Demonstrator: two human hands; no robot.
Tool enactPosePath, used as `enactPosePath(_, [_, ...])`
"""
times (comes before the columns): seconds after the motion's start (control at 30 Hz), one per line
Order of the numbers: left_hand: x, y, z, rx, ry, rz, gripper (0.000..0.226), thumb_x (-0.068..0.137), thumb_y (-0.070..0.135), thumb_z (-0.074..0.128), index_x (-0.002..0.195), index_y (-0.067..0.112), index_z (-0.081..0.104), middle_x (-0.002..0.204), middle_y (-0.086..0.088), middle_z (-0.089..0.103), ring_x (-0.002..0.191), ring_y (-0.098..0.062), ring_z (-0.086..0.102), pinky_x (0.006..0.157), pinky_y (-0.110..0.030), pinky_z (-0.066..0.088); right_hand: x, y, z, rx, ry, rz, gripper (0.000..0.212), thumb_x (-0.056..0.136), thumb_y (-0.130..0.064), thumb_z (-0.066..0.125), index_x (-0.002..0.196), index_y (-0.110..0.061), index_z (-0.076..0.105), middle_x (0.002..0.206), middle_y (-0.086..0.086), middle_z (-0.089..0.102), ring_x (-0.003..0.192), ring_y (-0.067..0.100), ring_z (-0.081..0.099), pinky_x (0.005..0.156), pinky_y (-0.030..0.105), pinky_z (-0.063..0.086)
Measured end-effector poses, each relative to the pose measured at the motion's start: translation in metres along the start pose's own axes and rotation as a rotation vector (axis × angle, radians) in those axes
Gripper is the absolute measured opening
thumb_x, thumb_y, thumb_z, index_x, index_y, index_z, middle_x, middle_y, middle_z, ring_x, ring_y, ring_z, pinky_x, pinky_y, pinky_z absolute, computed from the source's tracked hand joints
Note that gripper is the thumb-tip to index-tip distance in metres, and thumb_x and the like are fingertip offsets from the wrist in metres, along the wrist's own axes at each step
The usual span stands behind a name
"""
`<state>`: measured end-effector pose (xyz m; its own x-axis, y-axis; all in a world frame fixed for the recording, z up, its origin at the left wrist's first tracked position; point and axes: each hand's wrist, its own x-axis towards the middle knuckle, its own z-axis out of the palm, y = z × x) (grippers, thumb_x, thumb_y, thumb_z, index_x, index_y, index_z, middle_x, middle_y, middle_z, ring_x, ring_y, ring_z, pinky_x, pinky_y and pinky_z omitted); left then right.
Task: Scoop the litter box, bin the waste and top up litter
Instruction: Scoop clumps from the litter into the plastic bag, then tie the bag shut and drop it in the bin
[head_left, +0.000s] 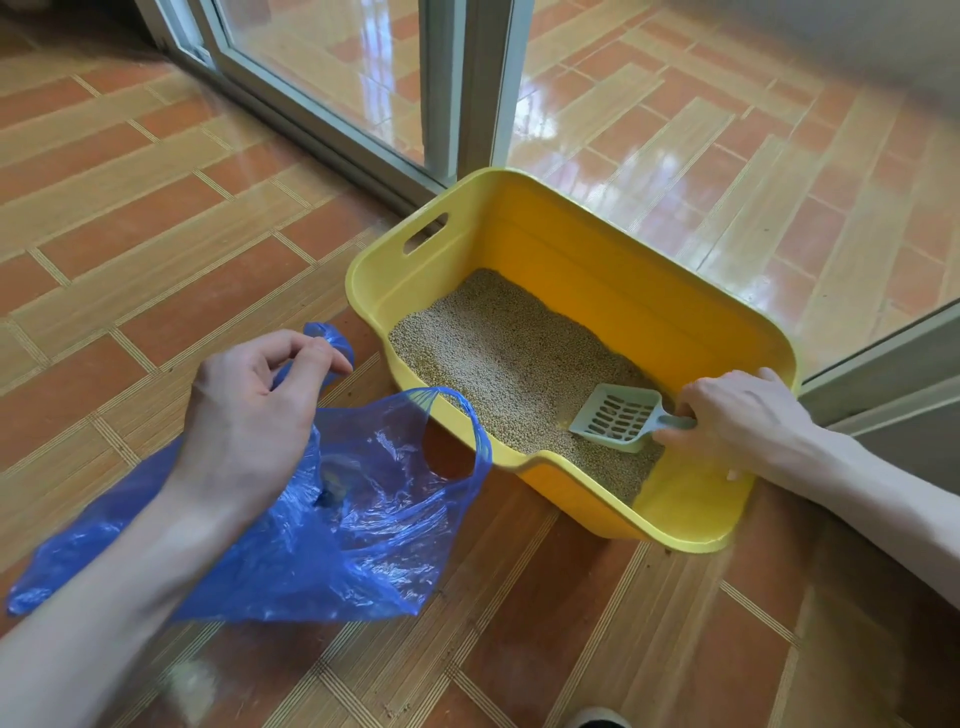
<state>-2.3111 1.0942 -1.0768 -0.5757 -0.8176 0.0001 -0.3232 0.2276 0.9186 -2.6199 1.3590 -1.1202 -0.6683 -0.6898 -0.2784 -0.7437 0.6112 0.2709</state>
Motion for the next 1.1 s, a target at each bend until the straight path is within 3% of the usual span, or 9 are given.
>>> enactPosePath(0.2, [-0.005,0.0,-0.01,0.03,0.023,-0.022,0.028,0.104,0.024,0.059,0.081,0.019,0.074,0.045,0.007,0.028,0.041,-0.013,0.02,0.042,-0.026,0.015,-0.016,-0.043,-0.042,0.211,0.315,-0.172,0.042,0.096,-0.061,0.04,0.103,-0.022,0.055,0.096,-0.004,0.064,0.087,0.021,0.049,0.074,0.037,0.032])
enactPosePath(0.37, [-0.009,0.003,-0.02,0.035,0.053,-0.032,0.03,0.105,0.023,0.057,0.08,0.016,0.074,0.044,0.008,0.028,0.04,-0.01,0.021,0.042,-0.026,0.018,-0.025,-0.103,-0.08,0.389,0.416,-0.422,0.034,0.098,-0.058,0.044,0.107,-0.027,0.055,0.103,-0.011,0.064,0.092,0.015,0.055,0.072,0.03,0.03])
enactPosePath(0.57, [-0.014,0.004,-0.03,0.05,0.075,-0.026,0.031,0.104,0.022,0.057,0.078,0.013,0.071,0.044,0.01,0.029,0.041,-0.009,0.022,0.043,-0.026,0.019,0.0,-0.167,-0.069,0.321,0.249,-0.409,0.049,0.093,-0.067,0.048,0.115,-0.023,0.049,0.1,-0.005,0.065,0.095,0.024,0.063,0.074,0.036,0.043])
enactPosePath(0.7, [-0.017,0.002,-0.042,0.071,0.097,-0.023,0.037,0.104,0.023,0.058,0.071,0.006,0.06,0.048,0.007,0.03,0.045,-0.012,0.023,0.048,-0.029,0.02,0.009,-0.18,-0.053,0.329,0.062,-0.327,0.027,0.093,-0.043,0.058,0.107,-0.02,0.054,0.099,0.003,0.068,0.098,0.03,0.063,0.072,0.037,0.047])
enactPosePath(0.8, [-0.02,0.001,-0.054,0.078,0.12,0.01,0.043,0.105,0.029,0.058,0.074,0.0,0.055,0.056,-0.003,0.033,0.05,-0.015,0.025,0.051,-0.033,0.021,0.011,-0.181,-0.048,0.348,0.044,-0.296,0.01,0.091,-0.034,0.058,0.093,-0.024,0.056,0.088,0.0,0.066,0.092,0.03,0.063,0.067,0.035,0.046])
enactPosePath(0.87, [-0.024,0.002,-0.064,0.065,0.137,0.03,0.046,0.105,0.032,0.059,0.077,-0.003,0.053,0.059,-0.005,0.033,0.052,-0.016,0.026,0.05,-0.033,0.022,0.012,-0.181,-0.048,0.363,0.037,-0.3,0.011,0.092,-0.029,0.055,0.083,-0.023,0.053,0.079,-0.002,0.061,0.083,0.03,0.061,0.063,0.035,0.045])
enactPosePath(0.97, [-0.028,0.0,-0.083,0.018,0.181,0.04,0.043,0.105,0.032,0.062,0.075,0.002,0.052,0.056,0.002,0.032,0.053,-0.016,0.027,0.052,-0.034,0.024,0.009,-0.179,-0.061,0.601,0.006,-0.336,0.02,0.095,-0.037,0.062,0.082,-0.023,0.063,0.075,-0.004,0.067,0.073,0.02,0.06,0.064,0.035,0.05])
enactPosePath(1.1, [-0.03,-0.003,-0.115,-0.06,0.344,0.034,0.037,0.097,0.036,0.064,0.074,0.009,0.053,0.053,0.01,0.034,0.052,-0.017,0.027,0.053,-0.038,0.024,-0.006,-0.18,-0.099,1.01,0.073,-0.393,0.031,0.096,-0.046,0.064,0.08,-0.019,0.071,0.065,-0.001,0.063,0.055,0.006,0.047,0.05,0.022,0.036])
